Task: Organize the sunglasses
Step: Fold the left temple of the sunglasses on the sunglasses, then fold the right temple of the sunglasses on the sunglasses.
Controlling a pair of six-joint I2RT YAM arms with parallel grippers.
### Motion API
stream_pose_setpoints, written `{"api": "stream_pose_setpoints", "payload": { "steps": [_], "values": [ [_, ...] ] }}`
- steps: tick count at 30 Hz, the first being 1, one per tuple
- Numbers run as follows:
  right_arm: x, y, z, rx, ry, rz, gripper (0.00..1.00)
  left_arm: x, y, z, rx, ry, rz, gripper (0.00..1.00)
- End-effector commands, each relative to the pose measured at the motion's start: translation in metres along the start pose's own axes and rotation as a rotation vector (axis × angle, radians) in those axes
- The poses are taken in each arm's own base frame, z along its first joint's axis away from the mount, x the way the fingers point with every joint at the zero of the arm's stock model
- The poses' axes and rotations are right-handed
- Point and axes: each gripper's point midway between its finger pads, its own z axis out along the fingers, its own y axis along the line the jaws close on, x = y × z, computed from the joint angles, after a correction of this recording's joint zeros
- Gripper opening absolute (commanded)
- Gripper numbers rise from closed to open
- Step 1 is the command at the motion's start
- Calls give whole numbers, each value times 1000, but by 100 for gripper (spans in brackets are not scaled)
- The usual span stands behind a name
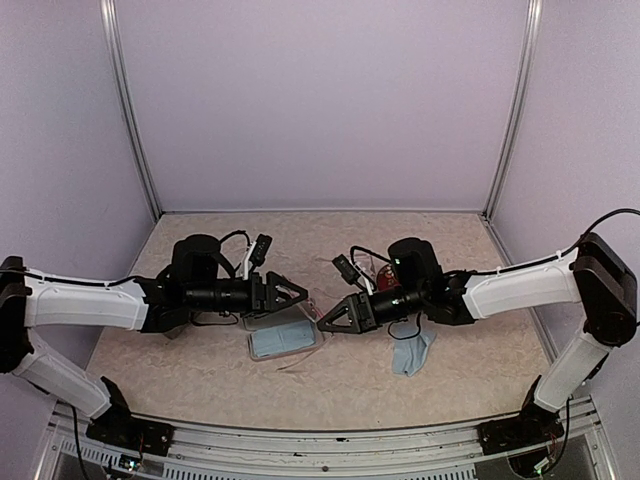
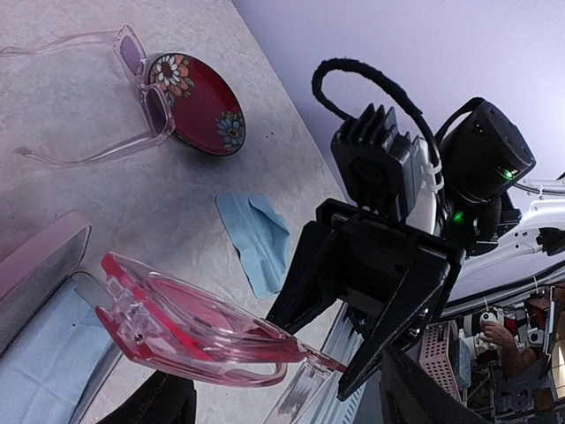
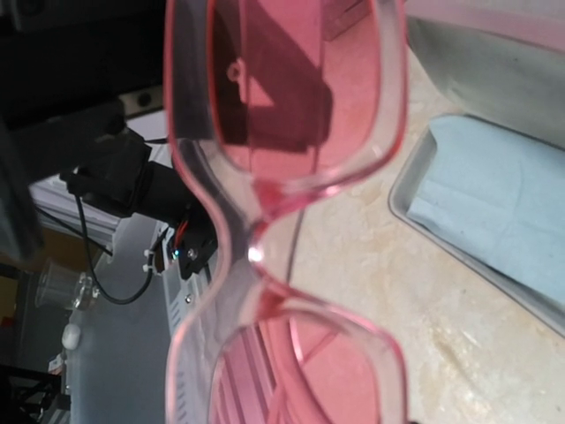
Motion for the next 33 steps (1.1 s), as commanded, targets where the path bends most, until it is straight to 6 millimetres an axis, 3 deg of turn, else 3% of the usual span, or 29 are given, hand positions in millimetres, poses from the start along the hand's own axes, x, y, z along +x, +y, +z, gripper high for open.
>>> {"api": "stream_pose_setpoints", "payload": {
  "steps": [1, 4, 10, 17, 22, 27, 33],
  "values": [
    [-4, 8, 4, -24, -6, -40, 23, -12, -29, 2, 92, -19, 46, 69],
    [-5, 7, 2, -18, -12, -37, 22, -9, -22, -2, 34, -27, 87, 71],
    [-12, 3, -11, -6, -37, -13, 22, 7, -7, -19, -187, -63, 266, 82],
    [-19, 1, -16, 3, -52, 20, 21, 49, -12, -26, -337, -63, 485, 86],
    [-22, 2, -17, 6, -55, 22, 20, 78, -11, -20, -486, -24, 675, 87],
    [-22, 3, -17, 2, -51, 26, 20, 95, 4, -4, -673, 45, 839, 88],
    [-19, 1, -17, 5, -48, 31, 19, 99, 20, 13, -803, 68, 924, 88]
  ]
}}
